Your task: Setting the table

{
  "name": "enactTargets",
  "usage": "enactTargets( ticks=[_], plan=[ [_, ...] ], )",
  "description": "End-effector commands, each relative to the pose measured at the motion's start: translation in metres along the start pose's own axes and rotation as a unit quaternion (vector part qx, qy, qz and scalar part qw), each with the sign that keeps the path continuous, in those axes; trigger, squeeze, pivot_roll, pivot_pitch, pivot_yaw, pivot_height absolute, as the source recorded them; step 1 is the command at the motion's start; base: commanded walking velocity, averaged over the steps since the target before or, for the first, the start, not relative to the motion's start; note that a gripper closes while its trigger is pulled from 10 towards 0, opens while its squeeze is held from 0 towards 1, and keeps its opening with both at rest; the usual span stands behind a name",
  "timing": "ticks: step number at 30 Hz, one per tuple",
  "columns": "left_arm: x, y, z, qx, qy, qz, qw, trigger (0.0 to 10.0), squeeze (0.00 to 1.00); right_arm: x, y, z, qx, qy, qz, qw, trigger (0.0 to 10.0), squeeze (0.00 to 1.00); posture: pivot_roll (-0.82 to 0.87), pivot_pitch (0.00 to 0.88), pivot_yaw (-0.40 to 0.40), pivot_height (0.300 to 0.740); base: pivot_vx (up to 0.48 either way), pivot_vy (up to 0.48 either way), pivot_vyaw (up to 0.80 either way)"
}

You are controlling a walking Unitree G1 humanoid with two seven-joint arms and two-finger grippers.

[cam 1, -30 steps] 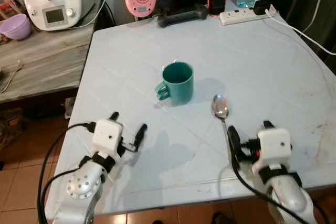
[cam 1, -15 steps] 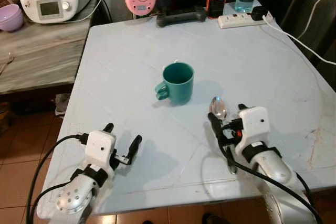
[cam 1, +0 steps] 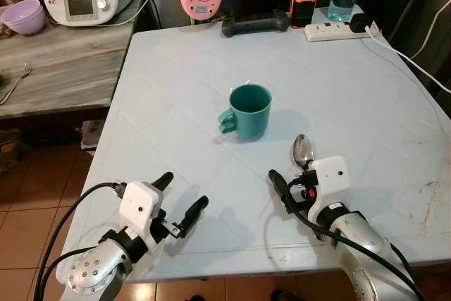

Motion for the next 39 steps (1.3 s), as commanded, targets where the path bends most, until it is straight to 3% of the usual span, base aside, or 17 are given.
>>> enactTargets(
  ticks=[1, 8, 11, 12, 15, 20, 25, 30, 31, 34, 39],
  plan=[
    [-0.004, 0.000, 0.008, -0.005, 0.000, -0.023, 1.000, 10.0, 0.00, 0.001, 0.003, -0.014, 0.035, -0.021, -0.004, 0.999, 10.0, 0.00, -0.20, 0.175, 0.109, 0.740, 0.000, 0.000, 0.00],
    [-0.009, -0.001, 0.013, 0.001, -0.008, -0.054, 0.998, 10.0, 0.00, -0.005, 0.010, -0.008, 0.034, -0.007, -0.030, 0.999, 10.0, 0.00, -0.21, 0.177, 0.122, 0.740, 0.000, 0.000, 0.00],
    [-0.010, -0.003, 0.015, 0.001, -0.007, -0.057, 0.998, 10.0, 0.00, -0.005, 0.013, 0.006, -0.002, 0.052, -0.026, 0.998, 10.0, 0.00, -0.22, 0.180, 0.128, 0.740, 0.000, 0.000, 0.00],
    [-0.010, -0.004, 0.016, 0.000, -0.005, -0.058, 0.998, 10.0, 0.00, -0.007, 0.012, 0.005, 0.000, 0.077, -0.026, 0.997, 10.0, 0.00, -0.23, 0.180, 0.132, 0.740, 0.000, 0.000, 0.00],
    [-0.013, -0.006, 0.015, 0.000, -0.002, -0.061, 0.998, 10.0, 0.00, -0.012, 0.006, 0.004, 0.000, 0.072, -0.038, 0.997, 10.0, 0.00, -0.23, 0.180, 0.132, 0.740, 0.000, 0.000, 0.00],
    [-0.015, -0.009, 0.014, 0.001, 0.000, -0.065, 0.998, 10.0, 0.00, -0.020, -0.013, 0.010, -0.016, 0.112, -0.043, 0.993, 10.0, 0.00, -0.23, 0.179, 0.143, 0.740, 0.000, 0.000, 0.00],
    [-0.014, -0.009, 0.015, 0.002, -0.001, -0.067, 0.998, 10.0, 0.00, -0.023, -0.019, 0.021, -0.024, 0.073, -0.050, 0.996, 10.0, 0.00, -0.22, 0.183, 0.144, 0.740, 0.000, 0.000, 0.00],
    [-0.013, -0.006, 0.014, 0.008, -0.003, -0.074, 0.997, 10.0, 0.00, -0.005, -0.005, 0.020, -0.018, 0.051, -0.027, 0.998, 10.0, 0.00, -0.23, 0.186, 0.157, 0.740, 0.000, 0.000, 0.00],
    [-0.013, -0.006, 0.013, 0.010, -0.004, -0.079, 0.997, 10.0, 0.00, 0.002, 0.006, 0.016, -0.014, 0.043, -0.025, 0.999, 10.0, 0.00, -0.23, 0.188, 0.162, 0.740, 0.000, 0.000, 0.00],
    [-0.013, -0.007, 0.013, 0.011, -0.005, -0.084, 0.996, 10.0, 0.00, 0.007, 0.018, 0.013, -0.010, 0.045, -0.024, 0.999, 10.0, 0.00, -0.24, 0.188, 0.169, 0.740, 0.000, 0.000, 0.00],
    [-0.014, -0.011, 0.011, 0.014, -0.004, -0.096, 0.995, 10.0, 0.00, 0.001, 0.031, 0.005, 0.010, 0.037, -0.052, 0.998, 10.0, 0.00, -0.27, 0.195, 0.190, 0.740, 0.000, 0.000, 0.00]
  ],
)
Point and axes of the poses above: a point about 5 cm out from each wrist's last joint towards the gripper, its own y axis pointing back from the gripper into the wrist, its own z axis along the axis of the wrist's last joint, x = y × z, the point moved 3 cm from there along -y, pointing out of the wrist towards the gripper, and after that the axes turned 2 degrees about y, right-handed, at the moved point
